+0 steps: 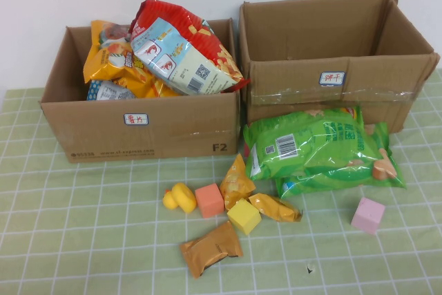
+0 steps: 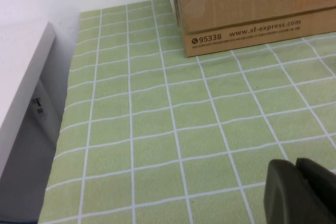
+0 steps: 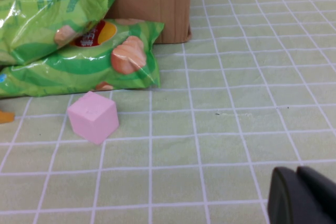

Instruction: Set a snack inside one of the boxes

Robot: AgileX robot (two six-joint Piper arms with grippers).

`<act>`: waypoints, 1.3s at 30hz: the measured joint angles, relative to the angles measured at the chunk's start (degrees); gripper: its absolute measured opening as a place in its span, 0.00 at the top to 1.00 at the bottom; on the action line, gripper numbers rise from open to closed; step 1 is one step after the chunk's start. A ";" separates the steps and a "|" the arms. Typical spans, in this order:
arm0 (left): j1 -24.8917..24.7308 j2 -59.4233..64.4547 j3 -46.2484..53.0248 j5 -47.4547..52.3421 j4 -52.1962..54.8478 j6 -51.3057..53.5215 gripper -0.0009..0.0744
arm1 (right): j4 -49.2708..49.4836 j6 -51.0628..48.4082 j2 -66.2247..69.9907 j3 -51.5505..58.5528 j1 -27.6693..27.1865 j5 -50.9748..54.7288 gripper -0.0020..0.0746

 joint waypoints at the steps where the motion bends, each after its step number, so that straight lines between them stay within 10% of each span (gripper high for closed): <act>1: 0.00 0.00 0.00 0.00 0.00 0.00 0.99 | 0.00 0.00 0.00 0.00 0.00 0.00 0.98; 15: 0.00 0.00 0.35 -12.60 1.12 0.02 0.99 | 0.00 0.00 0.00 0.49 0.00 -6.21 0.98; 26: 0.00 0.00 0.35 -51.46 1.12 0.02 0.99 | -0.04 0.11 0.00 0.49 0.00 -60.99 0.98; 39: 0.00 0.00 -0.01 -53.44 1.21 -0.09 0.99 | -0.48 5.61 -0.13 -0.17 0.00 -87.87 0.98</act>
